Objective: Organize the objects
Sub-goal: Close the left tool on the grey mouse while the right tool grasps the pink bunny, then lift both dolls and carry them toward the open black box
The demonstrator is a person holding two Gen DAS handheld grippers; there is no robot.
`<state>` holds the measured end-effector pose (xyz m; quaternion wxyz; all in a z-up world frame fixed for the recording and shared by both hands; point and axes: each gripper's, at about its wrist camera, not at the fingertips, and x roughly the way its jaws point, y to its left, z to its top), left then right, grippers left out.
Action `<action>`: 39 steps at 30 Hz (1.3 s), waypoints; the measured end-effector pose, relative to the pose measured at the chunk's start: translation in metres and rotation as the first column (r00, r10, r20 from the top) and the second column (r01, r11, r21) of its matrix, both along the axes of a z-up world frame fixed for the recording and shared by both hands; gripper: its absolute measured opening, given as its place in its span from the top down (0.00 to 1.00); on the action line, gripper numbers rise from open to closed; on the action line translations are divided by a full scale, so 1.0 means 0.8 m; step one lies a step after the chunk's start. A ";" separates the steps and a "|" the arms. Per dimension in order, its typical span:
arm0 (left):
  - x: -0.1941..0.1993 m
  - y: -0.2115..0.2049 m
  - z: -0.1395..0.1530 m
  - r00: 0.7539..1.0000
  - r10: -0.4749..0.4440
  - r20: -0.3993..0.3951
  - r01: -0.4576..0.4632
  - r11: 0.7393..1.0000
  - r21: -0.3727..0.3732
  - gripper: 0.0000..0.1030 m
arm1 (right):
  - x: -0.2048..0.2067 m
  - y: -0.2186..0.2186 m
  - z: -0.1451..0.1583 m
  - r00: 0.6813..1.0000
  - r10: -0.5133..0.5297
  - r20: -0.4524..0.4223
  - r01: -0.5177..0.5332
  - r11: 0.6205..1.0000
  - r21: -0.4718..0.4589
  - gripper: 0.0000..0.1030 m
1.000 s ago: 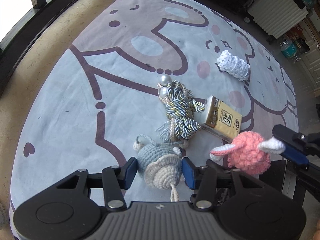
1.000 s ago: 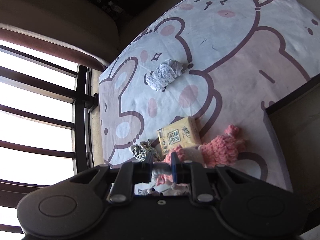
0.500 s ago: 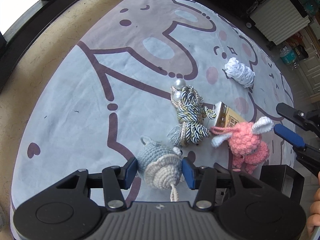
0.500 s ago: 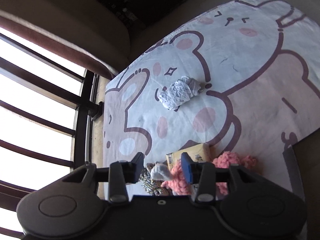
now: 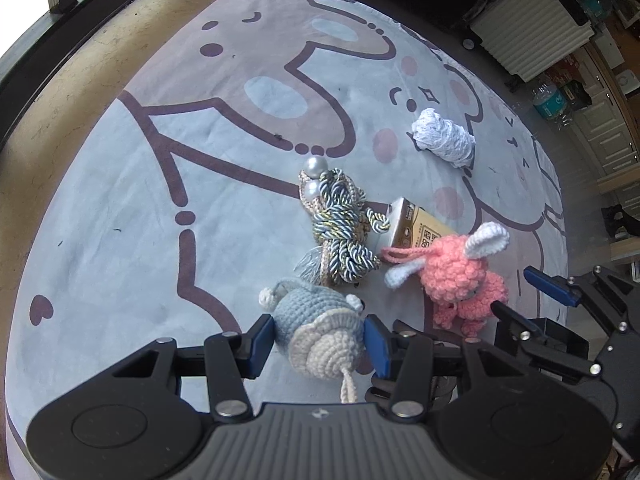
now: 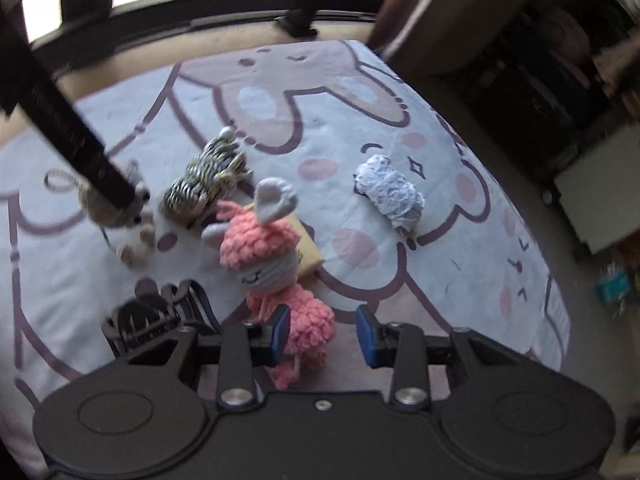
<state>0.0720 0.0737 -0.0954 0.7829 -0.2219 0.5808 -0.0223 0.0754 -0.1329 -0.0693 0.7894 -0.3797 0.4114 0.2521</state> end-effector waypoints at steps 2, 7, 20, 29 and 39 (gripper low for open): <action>0.000 0.000 -0.001 1.000 -0.002 -0.001 0.002 1.000 -0.001 0.52 | -0.005 0.010 -0.016 0.997 0.080 0.024 -0.078 0.994 -0.072 0.61; 0.003 0.001 0.000 1.000 -0.003 0.002 0.003 1.000 -0.029 0.52 | -0.003 0.029 -0.049 0.979 0.204 0.016 -0.199 0.968 -0.155 0.51; 0.003 -0.001 0.009 0.999 0.025 0.024 -0.024 0.999 -0.022 0.52 | 0.034 0.016 -0.040 0.986 -0.059 -0.154 0.084 0.982 0.167 0.71; -0.009 -0.011 0.036 0.997 0.039 0.059 -0.039 0.999 0.000 0.52 | 0.027 -0.025 0.011 0.895 -0.267 -0.357 0.402 0.828 0.391 0.72; -0.030 -0.038 0.084 0.990 0.049 0.132 -0.045 0.998 -0.031 0.52 | -0.013 -0.062 0.050 0.800 -0.399 -0.449 0.585 0.687 0.431 0.72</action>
